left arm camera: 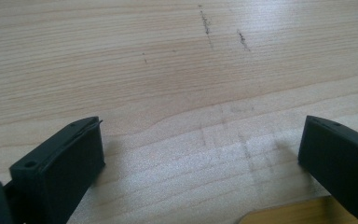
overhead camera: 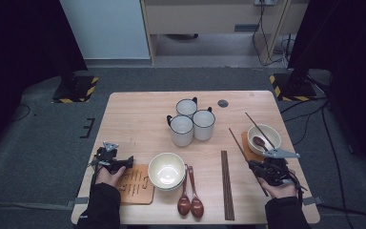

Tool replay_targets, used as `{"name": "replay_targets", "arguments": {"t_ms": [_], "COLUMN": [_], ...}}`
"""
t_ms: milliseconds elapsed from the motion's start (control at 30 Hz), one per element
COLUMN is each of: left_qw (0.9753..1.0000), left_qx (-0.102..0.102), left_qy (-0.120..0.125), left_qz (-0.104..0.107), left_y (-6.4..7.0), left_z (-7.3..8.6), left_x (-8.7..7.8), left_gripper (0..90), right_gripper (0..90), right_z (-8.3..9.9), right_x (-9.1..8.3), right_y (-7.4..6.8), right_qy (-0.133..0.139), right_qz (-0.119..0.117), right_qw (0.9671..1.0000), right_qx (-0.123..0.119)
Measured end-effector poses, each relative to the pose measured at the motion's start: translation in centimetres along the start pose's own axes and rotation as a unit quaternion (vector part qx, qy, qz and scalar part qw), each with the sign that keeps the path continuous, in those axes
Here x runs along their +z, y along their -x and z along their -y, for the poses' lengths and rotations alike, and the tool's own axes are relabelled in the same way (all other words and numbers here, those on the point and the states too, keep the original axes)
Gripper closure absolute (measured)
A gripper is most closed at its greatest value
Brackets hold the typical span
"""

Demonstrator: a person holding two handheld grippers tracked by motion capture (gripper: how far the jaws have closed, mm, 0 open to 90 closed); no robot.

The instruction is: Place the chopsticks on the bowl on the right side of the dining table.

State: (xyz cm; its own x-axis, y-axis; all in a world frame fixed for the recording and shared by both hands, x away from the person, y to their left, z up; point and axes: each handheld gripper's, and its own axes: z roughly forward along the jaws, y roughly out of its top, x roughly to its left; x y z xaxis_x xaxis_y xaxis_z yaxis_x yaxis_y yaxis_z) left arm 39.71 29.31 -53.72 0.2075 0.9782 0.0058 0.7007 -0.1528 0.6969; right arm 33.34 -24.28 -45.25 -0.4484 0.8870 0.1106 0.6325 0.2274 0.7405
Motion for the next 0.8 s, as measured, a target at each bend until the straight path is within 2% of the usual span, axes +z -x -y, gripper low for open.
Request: {"name": "replay_targets", "arguments": {"t_ms": [233,800], "left_qw": [1.0000,1.0000], "left_qx": [0.000,0.000], "left_qy": [0.000,0.000], "left_qz": [0.000,0.000], "left_y": [0.0,0.0], "left_z": [0.0,0.0], "left_x": [0.0,0.0], "left_gripper": [0.0,0.0], "right_gripper": [85.1,85.1], "right_z": [-0.8,-2.7], "right_x": [-0.8,-1.8], "right_y": [0.1,0.1], "right_qy": [0.018,0.043], "right_qz": [0.001,0.001], "right_qw": [0.9998,0.9991], "right_qx": [0.004,0.004]}}
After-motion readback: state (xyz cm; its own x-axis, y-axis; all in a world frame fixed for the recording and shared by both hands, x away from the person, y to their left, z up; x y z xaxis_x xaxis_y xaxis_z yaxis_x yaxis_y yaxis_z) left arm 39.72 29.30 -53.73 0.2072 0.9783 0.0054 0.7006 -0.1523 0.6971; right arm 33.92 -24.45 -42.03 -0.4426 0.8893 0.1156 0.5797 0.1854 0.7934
